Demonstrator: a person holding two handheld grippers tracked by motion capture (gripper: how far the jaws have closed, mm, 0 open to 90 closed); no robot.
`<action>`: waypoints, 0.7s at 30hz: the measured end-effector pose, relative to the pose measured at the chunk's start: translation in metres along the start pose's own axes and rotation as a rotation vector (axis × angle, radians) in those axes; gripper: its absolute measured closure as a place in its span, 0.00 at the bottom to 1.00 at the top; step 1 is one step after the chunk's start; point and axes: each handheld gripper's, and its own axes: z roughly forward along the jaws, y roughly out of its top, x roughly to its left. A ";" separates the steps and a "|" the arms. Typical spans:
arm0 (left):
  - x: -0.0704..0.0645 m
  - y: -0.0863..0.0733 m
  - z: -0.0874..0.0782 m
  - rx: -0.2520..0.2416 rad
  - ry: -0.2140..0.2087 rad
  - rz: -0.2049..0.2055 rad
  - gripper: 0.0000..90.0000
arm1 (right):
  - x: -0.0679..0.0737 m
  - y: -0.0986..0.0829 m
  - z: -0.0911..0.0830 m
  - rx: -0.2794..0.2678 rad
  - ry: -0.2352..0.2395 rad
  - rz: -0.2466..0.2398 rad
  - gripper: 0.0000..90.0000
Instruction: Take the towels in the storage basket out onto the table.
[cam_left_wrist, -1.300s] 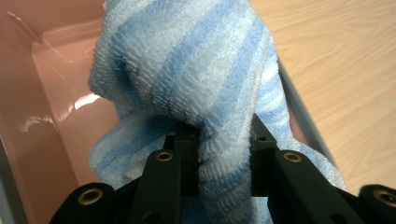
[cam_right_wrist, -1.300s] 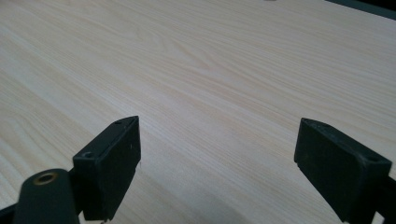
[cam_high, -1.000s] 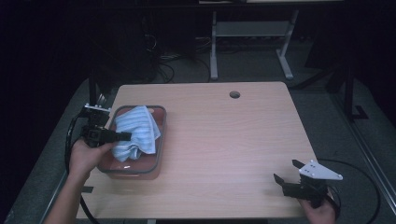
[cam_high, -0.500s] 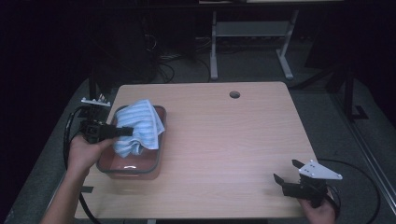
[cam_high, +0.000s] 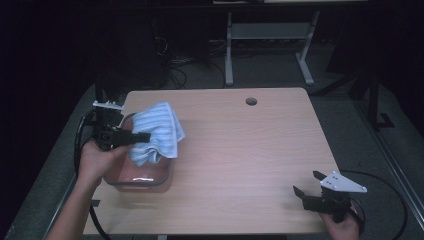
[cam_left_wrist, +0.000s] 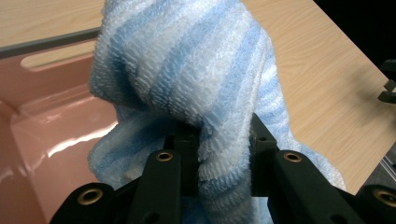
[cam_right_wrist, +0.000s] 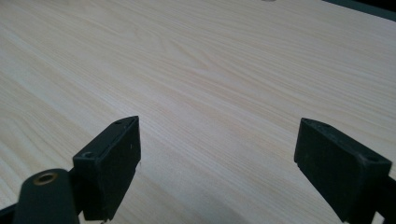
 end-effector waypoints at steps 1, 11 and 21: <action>-0.002 0.001 0.001 0.002 -0.004 0.004 0.79 | 0.000 0.000 0.000 0.000 0.000 0.000 0.16; -0.014 0.009 0.011 0.006 -0.028 0.023 0.79 | 0.000 0.000 -0.001 -0.007 -0.003 -0.003 0.16; -0.023 0.016 0.028 0.027 -0.065 0.035 0.79 | -0.001 0.001 -0.002 -0.011 -0.003 -0.004 0.16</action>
